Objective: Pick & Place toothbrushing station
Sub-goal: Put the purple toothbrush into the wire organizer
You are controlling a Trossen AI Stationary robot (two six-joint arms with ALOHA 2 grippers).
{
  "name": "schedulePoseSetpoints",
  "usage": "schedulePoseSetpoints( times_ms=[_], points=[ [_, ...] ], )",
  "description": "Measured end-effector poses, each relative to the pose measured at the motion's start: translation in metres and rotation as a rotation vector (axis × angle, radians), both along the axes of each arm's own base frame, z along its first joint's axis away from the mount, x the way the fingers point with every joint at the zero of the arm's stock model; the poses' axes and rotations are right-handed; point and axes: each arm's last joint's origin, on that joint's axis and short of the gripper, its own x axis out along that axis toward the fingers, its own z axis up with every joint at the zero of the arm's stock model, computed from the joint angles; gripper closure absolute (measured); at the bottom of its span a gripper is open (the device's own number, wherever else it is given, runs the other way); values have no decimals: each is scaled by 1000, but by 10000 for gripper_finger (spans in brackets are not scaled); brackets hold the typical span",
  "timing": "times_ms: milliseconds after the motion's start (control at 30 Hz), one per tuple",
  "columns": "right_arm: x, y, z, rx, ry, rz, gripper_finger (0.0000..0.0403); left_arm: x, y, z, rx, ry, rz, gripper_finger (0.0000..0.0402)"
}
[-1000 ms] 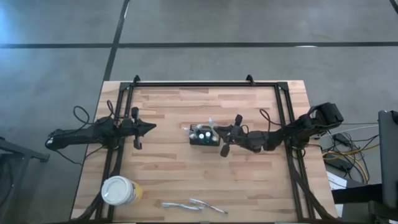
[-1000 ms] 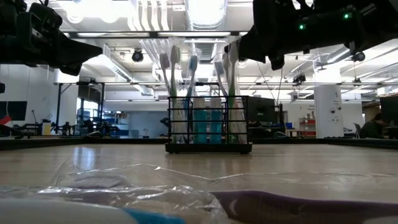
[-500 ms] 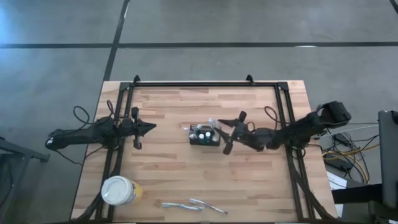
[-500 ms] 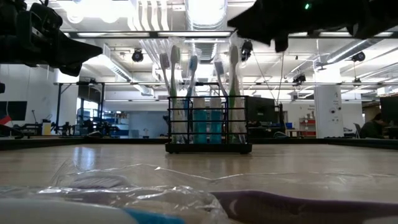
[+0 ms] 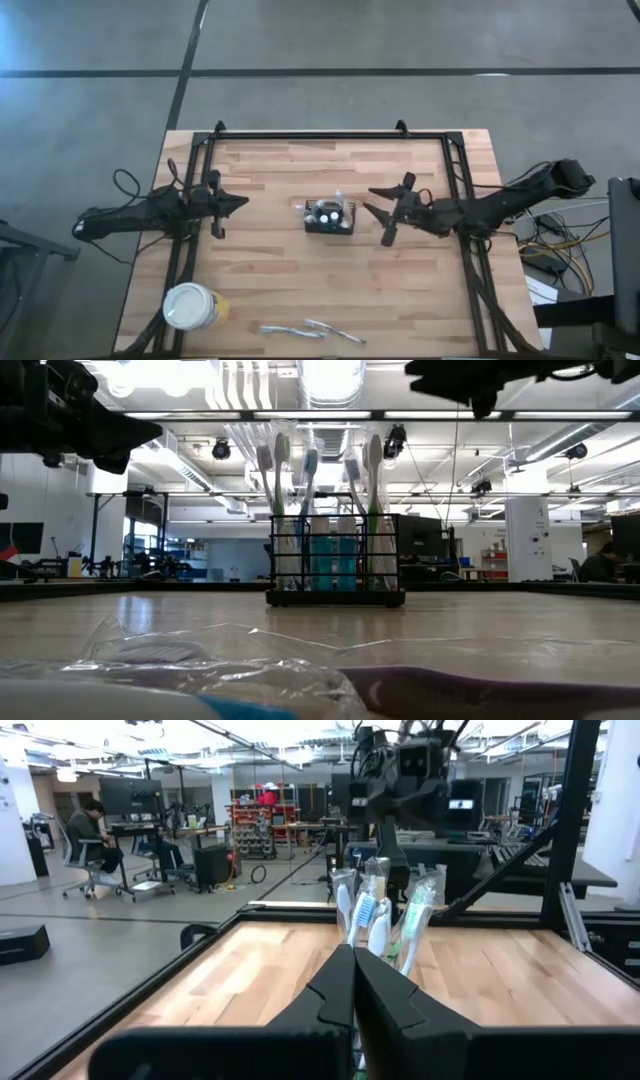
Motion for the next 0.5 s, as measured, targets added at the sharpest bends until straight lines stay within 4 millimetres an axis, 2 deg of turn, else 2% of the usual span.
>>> schedulePoseSetpoints(
  times_ms=[100, 233, 367, 500],
  points=[
    [-8, 8, 2, 4, 28, 46, 226, -1, 0, -1, -1, 30, 0, 394],
    [-17, 20, 0, 14, 157, 53, 257, -2, 0, 0, 24, 83, -1, 394],
    [-25, 33, -1, 7, 306, 61, 300, -10, -1, 20, 37, 61, 1, 394],
    [-32, 48, 5, -36, 357, 173, 350, -16, -1, 38, 51, 12, 3, 394]
  ],
)
